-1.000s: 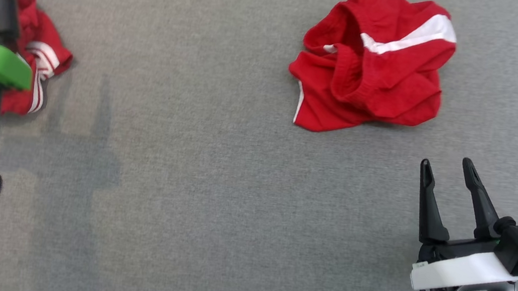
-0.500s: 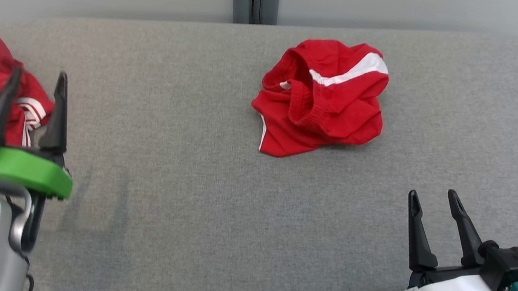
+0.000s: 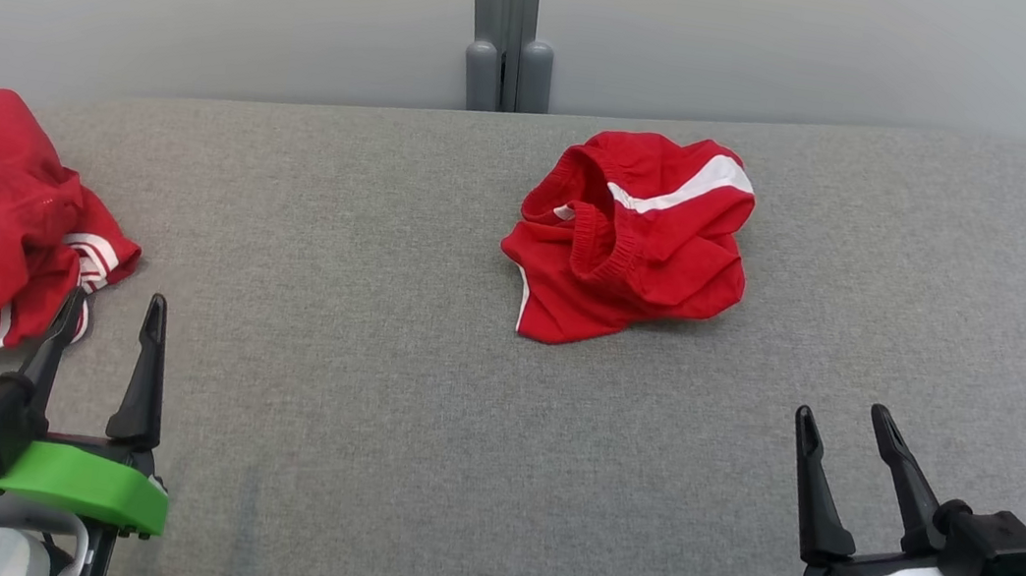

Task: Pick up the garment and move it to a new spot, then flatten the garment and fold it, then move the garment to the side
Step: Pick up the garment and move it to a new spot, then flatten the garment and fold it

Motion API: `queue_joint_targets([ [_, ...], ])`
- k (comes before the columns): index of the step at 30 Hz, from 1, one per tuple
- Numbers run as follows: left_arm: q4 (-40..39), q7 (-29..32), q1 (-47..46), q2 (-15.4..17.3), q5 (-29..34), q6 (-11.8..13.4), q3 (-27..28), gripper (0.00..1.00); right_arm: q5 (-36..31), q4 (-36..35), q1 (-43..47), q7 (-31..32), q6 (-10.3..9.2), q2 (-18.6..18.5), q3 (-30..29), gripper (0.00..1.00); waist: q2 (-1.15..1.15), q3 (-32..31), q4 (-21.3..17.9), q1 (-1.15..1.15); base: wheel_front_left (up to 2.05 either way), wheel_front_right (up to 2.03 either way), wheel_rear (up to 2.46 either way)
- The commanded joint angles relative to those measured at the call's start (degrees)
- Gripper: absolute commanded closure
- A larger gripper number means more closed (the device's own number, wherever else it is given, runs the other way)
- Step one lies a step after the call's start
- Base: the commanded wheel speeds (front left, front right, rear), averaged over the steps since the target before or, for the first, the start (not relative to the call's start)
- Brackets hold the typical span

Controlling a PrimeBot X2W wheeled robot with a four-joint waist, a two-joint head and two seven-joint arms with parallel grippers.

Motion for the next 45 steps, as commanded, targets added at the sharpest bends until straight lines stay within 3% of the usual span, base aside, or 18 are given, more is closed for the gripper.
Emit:
queue_joint_targets([
  [1, -0.4, 0.0, 1.3, -0.1, 0.3, -0.1, 0.5, 0.00, 0.4, 0.0, 0.6, -0.2, 0.01, -0.1, 0.0, 0.00, 0.00, -0.3, 0.2, 0.00, 0.00, 0.00, 0.00],
  [16, -4.7, 0.0, 5.7, -0.3, 0.2, -0.1, 0.4, 0.00, 0.4, -0.9, 1.4, 0.6, 0.01, 0.0, -0.6, 0.00, 0.00, -0.4, 0.7, 0.00, 0.00, 0.00, 0.00],
  [45, -3.6, 0.0, 5.8, 0.1, -0.5, -0.1, -0.1, 0.00, 0.2, -1.0, 1.6, 0.7, 0.01, 0.4, -0.7, 0.00, 0.00, -0.6, 1.3, 0.00, 0.00, 0.00, 0.00],
])
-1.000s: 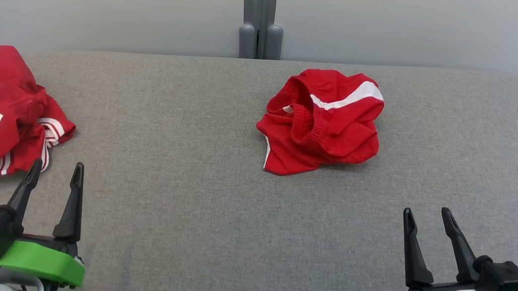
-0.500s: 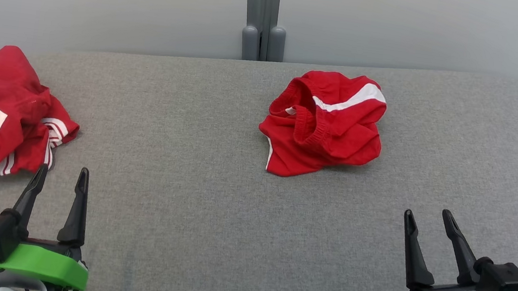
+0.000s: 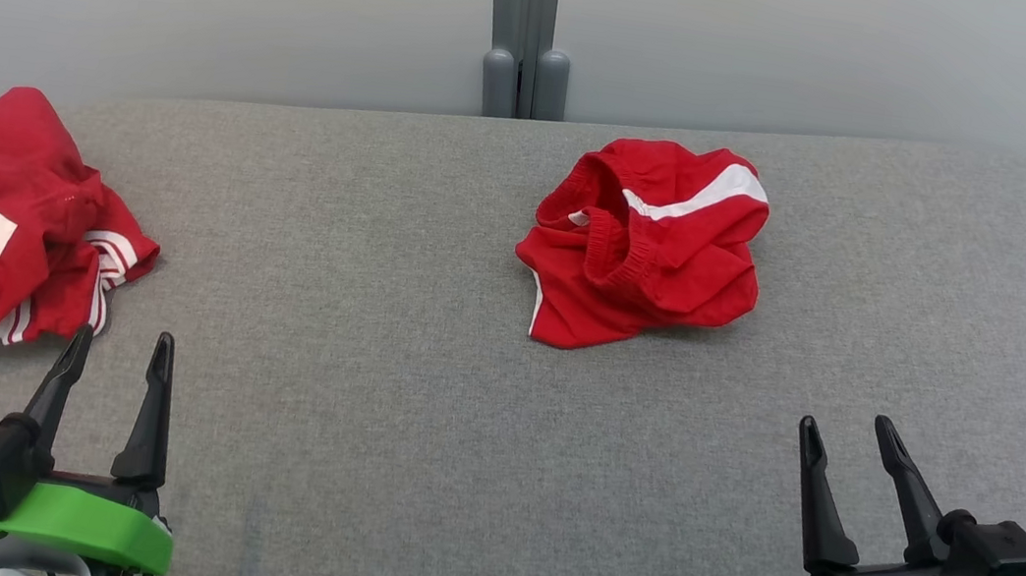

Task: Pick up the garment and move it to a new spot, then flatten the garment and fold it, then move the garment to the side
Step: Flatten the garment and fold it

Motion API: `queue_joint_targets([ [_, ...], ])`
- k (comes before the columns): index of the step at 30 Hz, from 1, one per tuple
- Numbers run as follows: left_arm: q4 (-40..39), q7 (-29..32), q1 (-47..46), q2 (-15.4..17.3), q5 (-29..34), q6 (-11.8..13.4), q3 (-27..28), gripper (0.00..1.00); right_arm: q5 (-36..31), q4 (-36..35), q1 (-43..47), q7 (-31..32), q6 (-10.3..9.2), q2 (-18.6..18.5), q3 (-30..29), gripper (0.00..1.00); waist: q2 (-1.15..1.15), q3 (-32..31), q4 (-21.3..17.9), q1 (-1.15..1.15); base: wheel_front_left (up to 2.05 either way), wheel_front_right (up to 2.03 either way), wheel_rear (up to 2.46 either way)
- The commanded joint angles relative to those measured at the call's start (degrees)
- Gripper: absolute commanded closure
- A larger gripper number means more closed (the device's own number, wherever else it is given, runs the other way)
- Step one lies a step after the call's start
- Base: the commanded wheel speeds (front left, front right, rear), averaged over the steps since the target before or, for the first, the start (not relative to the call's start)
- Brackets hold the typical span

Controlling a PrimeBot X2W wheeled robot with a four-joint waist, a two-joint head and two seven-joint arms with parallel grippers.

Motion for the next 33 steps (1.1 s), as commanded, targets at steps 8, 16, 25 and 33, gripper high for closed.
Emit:
queue_joint_targets([
  [8, 0.4, 0.0, 0.7, 0.4, -0.2, -0.1, 0.2, 0.00, 0.3, 0.1, 0.3, 0.0, 0.01, -0.2, 0.0, 0.00, 0.00, -0.2, -0.1, 0.00, 0.00, 0.00, 0.00],
  [16, 0.8, 0.0, -1.7, 0.9, -0.5, -0.1, -0.9, 0.00, 0.3, -0.1, -0.6, 0.3, 0.01, -0.4, 0.5, 0.00, 0.00, 0.3, -1.0, 0.00, 0.00, 0.00, 0.00],
  [25, 1.9, 1.0, -14.3, 2.6, -1.2, -0.1, -8.5, 0.00, 0.7, 0.0, -2.8, -0.2, 0.01, -0.2, 1.1, 0.00, 0.00, 4.8, -6.0, 0.00, 0.00, 0.00, 0.00],
  [33, 6.4, 4.0, -32.5, 3.2, -3.5, -0.1, -20.2, 0.00, 0.9, 0.5, -5.8, -1.1, 0.01, 0.7, 1.6, 0.00, 0.00, 11.6, -13.2, 0.00, 0.00, 0.00, 0.00],
])
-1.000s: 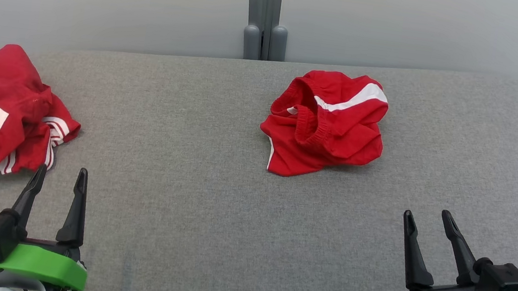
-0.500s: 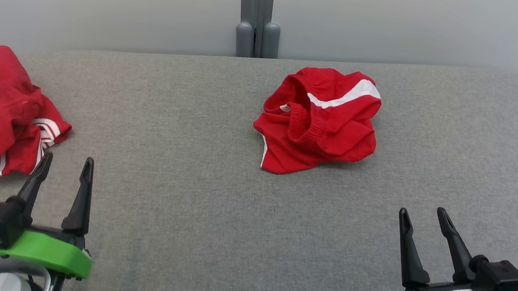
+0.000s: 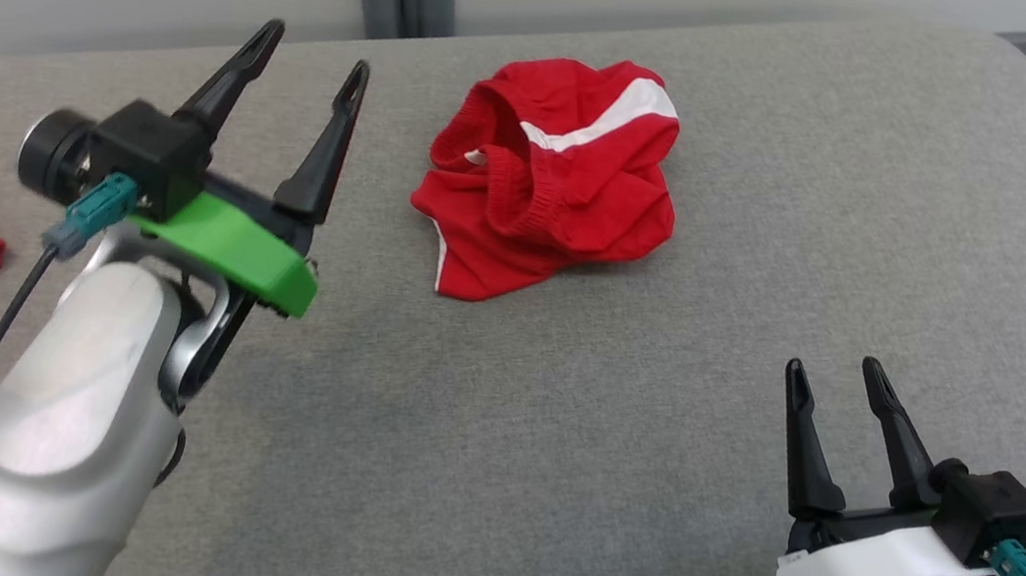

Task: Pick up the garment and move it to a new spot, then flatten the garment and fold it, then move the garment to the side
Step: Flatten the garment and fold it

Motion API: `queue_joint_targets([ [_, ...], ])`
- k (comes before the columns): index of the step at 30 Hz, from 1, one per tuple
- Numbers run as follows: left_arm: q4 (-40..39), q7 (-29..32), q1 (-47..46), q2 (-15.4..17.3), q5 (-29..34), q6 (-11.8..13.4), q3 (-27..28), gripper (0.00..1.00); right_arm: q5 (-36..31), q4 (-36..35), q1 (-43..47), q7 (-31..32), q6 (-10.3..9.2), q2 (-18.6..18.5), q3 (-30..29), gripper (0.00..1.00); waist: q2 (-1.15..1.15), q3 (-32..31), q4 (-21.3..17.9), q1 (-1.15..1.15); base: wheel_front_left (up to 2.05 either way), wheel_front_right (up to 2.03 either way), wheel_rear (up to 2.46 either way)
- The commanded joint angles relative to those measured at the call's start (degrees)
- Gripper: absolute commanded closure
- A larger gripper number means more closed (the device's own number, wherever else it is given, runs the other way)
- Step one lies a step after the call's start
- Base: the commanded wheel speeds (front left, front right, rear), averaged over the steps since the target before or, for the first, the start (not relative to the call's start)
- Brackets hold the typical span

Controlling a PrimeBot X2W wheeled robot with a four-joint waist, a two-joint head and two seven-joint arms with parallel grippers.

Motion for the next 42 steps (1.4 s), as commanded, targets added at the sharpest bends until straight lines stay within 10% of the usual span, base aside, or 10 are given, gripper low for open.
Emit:
queue_joint_targets([
  [1, 1.4, 0.5, -3.2, 0.4, -0.9, -0.1, -1.9, 0.00, 0.5, 0.2, -1.3, -0.5, 0.01, 0.4, 0.0, 0.00, 0.00, 5.6, -5.7, 0.00, 0.00, 0.00, 0.00],
  [13, 18.1, 2.9, -17.2, 2.0, -7.6, 0.0, -13.8, 0.00, 1.1, 1.0, -4.1, -1.1, 0.01, 2.9, -0.5, 0.00, 0.00, 12.6, -15.0, 0.00, 0.00, 0.00, 0.00],
  [29, 32.4, 3.1, -22.5, 0.0, -17.5, 0.0, -23.1, 0.00, 1.3, 0.0, -5.3, -1.1, 0.01, 3.9, -0.6, 0.00, 0.00, 15.8, -16.3, 0.00, 0.00, 0.00, 0.00],
  [30, 32.6, 2.4, -23.2, 0.1, -17.4, 0.0, -23.8, 0.37, 1.3, 0.1, -5.4, -1.1, 0.01, 3.9, -0.5, 0.00, 0.00, 15.8, -16.4, 0.00, 0.00, 0.00, 0.00],
  [31, 32.8, 1.4, -23.8, 0.1, -17.8, 0.0, -24.2, 1.00, 1.4, 0.1, -5.4, -1.1, 0.01, 3.9, -0.4, 0.00, 0.00, 15.8, -16.4, 0.00, 0.00, 0.00, 0.00],
  [42, 28.6, -4.1, -23.2, -1.0, -19.2, 0.0, -26.7, 1.00, 0.2, 0.4, -3.4, -1.1, 0.01, 3.9, -1.9, 0.00, 0.00, 12.0, -10.5, 0.00, 0.00, 0.00, 0.00],
])
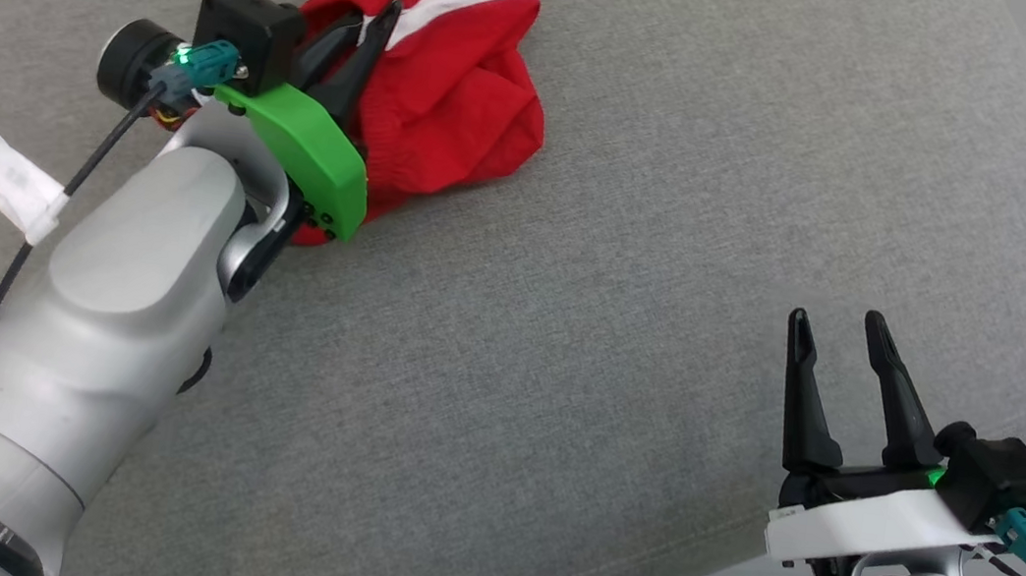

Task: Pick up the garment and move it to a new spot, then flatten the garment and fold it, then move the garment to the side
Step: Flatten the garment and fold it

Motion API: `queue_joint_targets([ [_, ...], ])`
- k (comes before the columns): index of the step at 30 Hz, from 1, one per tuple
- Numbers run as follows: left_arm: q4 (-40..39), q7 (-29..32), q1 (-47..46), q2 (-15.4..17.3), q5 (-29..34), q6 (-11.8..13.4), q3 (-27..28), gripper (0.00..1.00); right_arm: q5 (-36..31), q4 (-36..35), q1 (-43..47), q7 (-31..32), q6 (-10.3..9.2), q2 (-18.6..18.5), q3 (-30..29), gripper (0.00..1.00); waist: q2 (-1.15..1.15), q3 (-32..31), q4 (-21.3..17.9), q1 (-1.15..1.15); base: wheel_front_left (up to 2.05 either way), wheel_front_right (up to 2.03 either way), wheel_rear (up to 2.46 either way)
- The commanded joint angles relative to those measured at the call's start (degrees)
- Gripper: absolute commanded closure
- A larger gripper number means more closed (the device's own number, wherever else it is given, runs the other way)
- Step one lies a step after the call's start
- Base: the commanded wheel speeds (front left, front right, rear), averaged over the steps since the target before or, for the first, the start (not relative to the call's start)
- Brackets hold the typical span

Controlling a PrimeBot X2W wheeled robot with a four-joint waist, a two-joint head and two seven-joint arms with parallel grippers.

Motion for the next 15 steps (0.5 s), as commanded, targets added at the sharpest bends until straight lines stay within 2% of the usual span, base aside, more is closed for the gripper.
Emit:
queue_joint_targets([
  [1, -1.3, -0.4, 1.6, 0.1, -0.4, 0.1, 0.2, 1.00, -0.5, 0.1, 0.9, -0.2, 0.01, -0.1, -0.3, 0.00, 0.00, -2.7, 3.3, 0.00, 0.00, 0.00, 0.00],
  [9, -14.0, -0.4, 13.9, 1.3, 2.2, 0.5, 4.5, 1.00, -1.2, 1.2, 3.3, -0.2, 0.01, -1.6, -0.7, 0.00, 0.00, -9.5, 11.4, 0.00, 0.00, 0.00, 0.00],
  [13, -19.7, -0.4, 23.4, 3.2, 2.4, 1.7, 4.3, 1.00, -1.0, 1.5, 4.4, -0.2, 0.01, -2.1, -0.5, 0.00, 0.00, -12.0, 14.4, 0.00, 0.00, 0.00, 0.00],
  [15, -23.8, -0.4, 30.8, 4.7, 1.8, 3.3, 3.6, 1.00, -0.8, 1.7, 5.2, -0.2, 0.01, -2.3, -0.3, 0.00, 0.00, -13.1, 16.3, 0.00, 0.00, 0.00, 0.00],
])
